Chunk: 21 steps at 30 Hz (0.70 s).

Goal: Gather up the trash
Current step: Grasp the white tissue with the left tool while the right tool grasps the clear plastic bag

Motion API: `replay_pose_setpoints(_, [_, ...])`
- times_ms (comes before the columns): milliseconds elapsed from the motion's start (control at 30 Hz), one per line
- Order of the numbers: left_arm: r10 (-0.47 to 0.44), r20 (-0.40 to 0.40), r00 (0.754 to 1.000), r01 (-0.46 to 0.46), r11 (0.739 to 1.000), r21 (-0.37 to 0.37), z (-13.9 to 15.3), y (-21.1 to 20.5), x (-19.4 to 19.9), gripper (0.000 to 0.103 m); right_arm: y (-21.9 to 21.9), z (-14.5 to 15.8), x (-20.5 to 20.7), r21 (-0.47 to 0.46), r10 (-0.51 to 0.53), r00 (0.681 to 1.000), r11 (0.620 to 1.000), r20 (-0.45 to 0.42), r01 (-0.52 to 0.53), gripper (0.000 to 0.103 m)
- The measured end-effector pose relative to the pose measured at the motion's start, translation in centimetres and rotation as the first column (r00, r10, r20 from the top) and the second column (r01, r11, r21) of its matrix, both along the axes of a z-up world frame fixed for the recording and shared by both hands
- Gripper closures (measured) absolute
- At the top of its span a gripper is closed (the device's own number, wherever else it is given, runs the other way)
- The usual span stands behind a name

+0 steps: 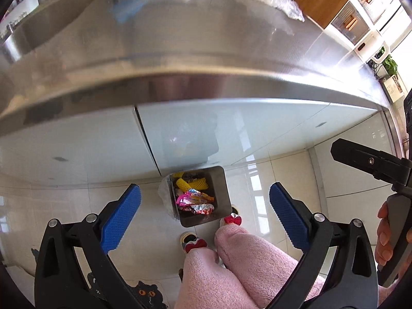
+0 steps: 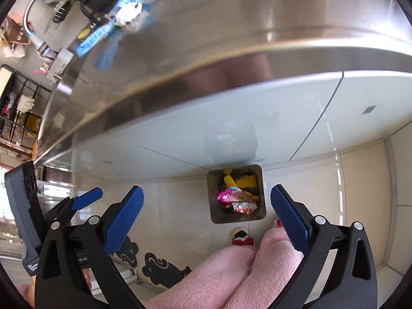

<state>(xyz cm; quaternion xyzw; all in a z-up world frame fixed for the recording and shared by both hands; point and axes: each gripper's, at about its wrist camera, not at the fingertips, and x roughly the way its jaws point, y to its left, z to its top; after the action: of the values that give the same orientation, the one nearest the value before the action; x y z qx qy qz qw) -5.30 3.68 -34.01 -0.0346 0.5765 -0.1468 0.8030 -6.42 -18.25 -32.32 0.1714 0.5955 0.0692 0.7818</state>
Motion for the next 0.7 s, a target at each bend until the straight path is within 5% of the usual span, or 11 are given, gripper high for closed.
replay_pose_setpoints(267, [0.036,0.126,0.991,-0.034,0.999,-0.016,7.5,0.2,4.9,0.008,-1.3,7.1,3.9,-0.049,-0.018,0.987,0.998,0.157,0.026,0.004])
replay_pose_setpoints(700, [0.078,0.226,0.971,-0.076,0.997,-0.018,9.9,-1.8,15.7,0.014,-3.9,9.5,15.7,-0.085,0.012,0.969,0.996,0.248,0.009,0.004])
